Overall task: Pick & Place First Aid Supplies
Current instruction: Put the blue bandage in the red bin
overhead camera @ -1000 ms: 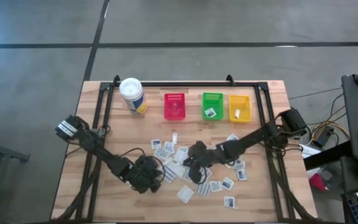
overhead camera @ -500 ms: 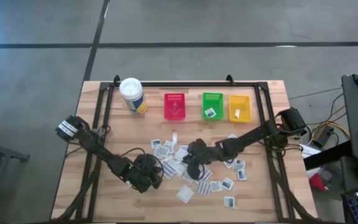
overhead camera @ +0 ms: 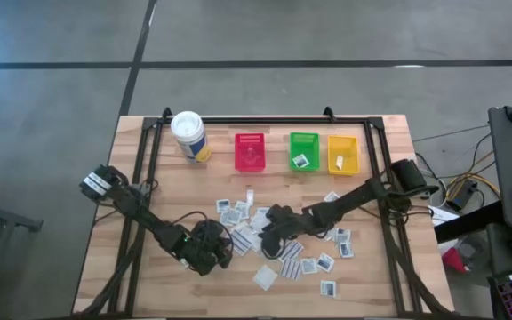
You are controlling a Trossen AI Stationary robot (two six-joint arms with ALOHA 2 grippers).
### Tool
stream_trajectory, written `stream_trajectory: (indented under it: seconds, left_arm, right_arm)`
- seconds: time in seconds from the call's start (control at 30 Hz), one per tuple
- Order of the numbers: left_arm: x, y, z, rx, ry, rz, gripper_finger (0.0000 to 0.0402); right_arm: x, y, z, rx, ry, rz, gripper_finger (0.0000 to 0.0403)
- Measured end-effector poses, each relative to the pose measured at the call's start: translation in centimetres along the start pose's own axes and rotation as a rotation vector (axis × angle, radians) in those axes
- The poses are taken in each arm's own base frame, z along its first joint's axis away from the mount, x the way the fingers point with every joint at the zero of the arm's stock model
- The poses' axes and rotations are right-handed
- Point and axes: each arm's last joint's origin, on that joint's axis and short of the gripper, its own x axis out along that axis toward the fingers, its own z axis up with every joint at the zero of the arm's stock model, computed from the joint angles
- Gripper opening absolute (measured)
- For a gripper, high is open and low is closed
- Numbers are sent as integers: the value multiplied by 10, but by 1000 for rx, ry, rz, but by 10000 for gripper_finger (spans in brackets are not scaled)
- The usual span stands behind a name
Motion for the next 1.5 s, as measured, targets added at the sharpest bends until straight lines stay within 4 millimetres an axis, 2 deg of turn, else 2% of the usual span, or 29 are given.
stream_trajectory:
  seconds: [0.37,0.5,0.67,0.97,1.5]
  left_arm:
    - [-1,0,0,5,3,5,0]
    - [-1,1,0,5,3,5,0]
    - [-1,1,-1,8,2,8,0]
    - [-1,2,1,13,-32,21,0]
    - [-1,0,0,75,-23,5,0]
  right_arm:
    - [34,19,1,-27,87,70,146]
    - [42,21,3,-40,102,46,146]
    - [42,19,5,-33,124,6,144]
    - [42,20,4,24,196,54,144]
    - [43,16,8,29,194,46,146]
